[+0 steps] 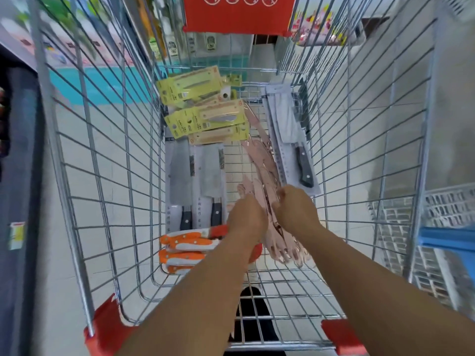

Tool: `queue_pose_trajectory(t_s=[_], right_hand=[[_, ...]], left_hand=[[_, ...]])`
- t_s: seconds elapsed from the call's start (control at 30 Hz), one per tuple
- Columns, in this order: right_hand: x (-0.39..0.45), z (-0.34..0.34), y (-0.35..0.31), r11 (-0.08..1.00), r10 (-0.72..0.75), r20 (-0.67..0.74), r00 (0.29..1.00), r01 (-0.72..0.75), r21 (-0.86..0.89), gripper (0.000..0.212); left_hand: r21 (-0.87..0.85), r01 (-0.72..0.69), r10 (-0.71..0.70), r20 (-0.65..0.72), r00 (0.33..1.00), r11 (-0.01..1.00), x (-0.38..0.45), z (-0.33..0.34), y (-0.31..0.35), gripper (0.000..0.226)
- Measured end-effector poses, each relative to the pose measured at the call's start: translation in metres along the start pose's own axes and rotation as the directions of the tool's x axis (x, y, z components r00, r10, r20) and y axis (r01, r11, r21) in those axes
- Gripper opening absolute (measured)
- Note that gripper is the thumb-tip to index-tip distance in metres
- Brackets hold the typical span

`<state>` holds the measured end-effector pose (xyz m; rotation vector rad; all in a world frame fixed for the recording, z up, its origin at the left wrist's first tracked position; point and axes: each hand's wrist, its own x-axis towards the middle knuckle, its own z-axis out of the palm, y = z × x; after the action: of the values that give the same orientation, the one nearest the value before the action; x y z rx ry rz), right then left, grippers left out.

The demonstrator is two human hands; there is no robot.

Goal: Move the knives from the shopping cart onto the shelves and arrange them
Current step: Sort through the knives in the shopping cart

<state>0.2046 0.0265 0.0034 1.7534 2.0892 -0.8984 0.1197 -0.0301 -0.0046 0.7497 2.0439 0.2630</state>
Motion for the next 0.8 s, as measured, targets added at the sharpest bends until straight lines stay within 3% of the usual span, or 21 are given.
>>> queue_pose_trajectory(t_s=[0.1, 0.2, 0.27, 0.43, 0.57, 0.7, 0.8], right_hand=[[0.022, 0.001, -0.020, 0.993, -0.094, -0.076, 0.993, 0.099, 0.070, 0.025], [0.054, 0.006, -0.035, 0.985, -0.139, -0.089, 0.986, 0.147, 0.088, 0.036], [0.078, 0.010, -0.042, 0.977, -0.188, -0.088, 0.978, 0.196, 0.083, 0.051], [0.125, 0.008, -0.052, 0.961, -0.260, -0.023, 0.965, 0.256, -0.101, 0.055], [0.153, 0.003, -0.056, 0.937, -0.296, -0.083, 0.951, 0.273, -0.217, 0.053], [0.159, -0.006, -0.062, 0.928, -0.275, -0.074, 0.959, 0.244, -0.280, 0.047], [0.163, -0.008, -0.066, 0.916, -0.271, -0.098, 0.957, 0.225, -0.333, 0.028]], left_hand=[[-0.057, -0.064, 0.057, -0.120, 0.991, 0.996, 0.022, -0.016, 0.008, 0.026], [-0.031, -0.133, 0.128, -0.141, 0.982, 0.991, 0.049, -0.030, 0.008, 0.042], [0.061, -0.178, 0.184, -0.135, 0.974, 0.982, 0.066, -0.038, 0.006, 0.052], [0.314, -0.274, 0.294, -0.018, 0.956, 0.909, 0.108, -0.046, 0.003, 0.074], [0.360, -0.315, 0.344, -0.015, 0.939, 0.878, 0.132, -0.040, 0.008, 0.067], [0.404, -0.277, 0.344, -0.104, 0.933, 0.872, 0.142, -0.034, 0.013, 0.051], [0.367, -0.216, 0.287, -0.151, 0.946, 0.905, 0.143, -0.030, 0.020, 0.037]])
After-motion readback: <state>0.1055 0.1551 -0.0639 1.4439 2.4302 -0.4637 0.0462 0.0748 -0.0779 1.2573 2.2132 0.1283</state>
